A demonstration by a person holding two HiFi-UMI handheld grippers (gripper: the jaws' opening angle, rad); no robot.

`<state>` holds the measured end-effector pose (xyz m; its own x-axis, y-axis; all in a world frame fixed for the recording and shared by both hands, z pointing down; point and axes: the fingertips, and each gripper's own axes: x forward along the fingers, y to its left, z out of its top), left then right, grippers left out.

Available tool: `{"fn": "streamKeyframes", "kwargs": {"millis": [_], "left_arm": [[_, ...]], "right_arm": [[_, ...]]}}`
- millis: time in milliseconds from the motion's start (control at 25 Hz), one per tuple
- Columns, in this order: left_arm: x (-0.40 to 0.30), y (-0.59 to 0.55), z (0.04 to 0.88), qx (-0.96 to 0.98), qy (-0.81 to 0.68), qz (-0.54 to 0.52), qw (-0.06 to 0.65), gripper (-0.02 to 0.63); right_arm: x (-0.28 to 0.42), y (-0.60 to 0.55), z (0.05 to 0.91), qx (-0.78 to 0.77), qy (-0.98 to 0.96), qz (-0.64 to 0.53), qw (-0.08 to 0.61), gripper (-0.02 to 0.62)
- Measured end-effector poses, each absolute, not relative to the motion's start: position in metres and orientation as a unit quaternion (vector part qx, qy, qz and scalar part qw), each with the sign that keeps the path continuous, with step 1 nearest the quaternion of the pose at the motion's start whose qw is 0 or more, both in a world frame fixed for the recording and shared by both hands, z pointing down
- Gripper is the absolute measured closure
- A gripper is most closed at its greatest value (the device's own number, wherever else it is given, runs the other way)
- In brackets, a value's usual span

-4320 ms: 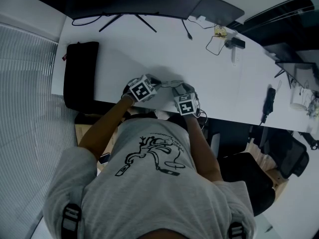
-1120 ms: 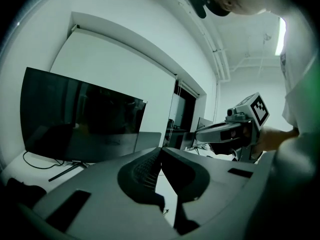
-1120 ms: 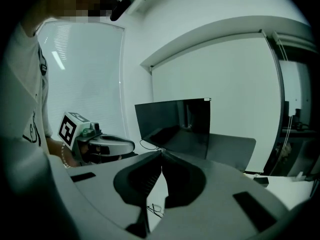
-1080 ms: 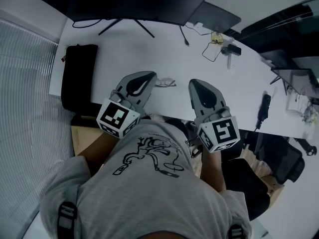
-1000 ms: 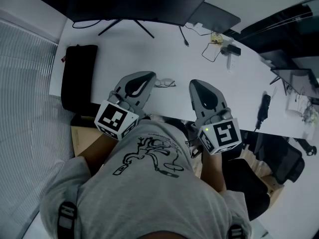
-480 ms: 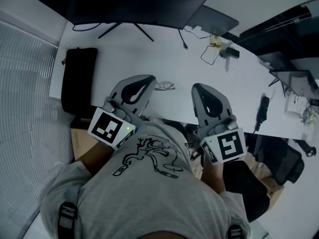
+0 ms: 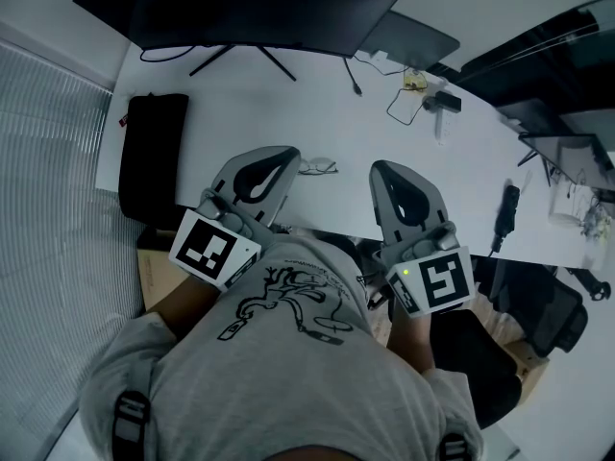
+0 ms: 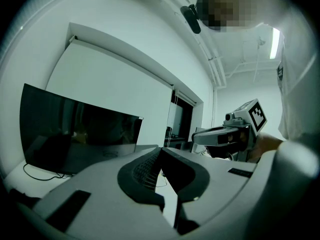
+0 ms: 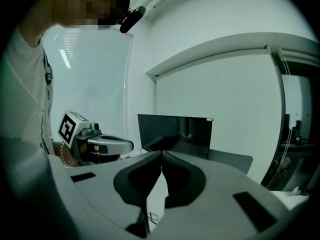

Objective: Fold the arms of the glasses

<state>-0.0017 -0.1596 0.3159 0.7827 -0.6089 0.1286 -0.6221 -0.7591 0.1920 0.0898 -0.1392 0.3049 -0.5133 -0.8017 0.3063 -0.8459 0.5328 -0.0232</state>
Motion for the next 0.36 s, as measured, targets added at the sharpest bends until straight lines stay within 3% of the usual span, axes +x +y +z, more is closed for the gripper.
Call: {"fn": "streamKeyframes", "kwargs": {"millis": [360], "left_arm": [[-0.0019, -0.1592, 0.319, 0.938, -0.326, 0.032, 0.112, 0.584]], "right_arm": [[0.0907, -0.1401, 0.3067, 0.478, -0.864, 0.084, 0.132, 0.584]]}}
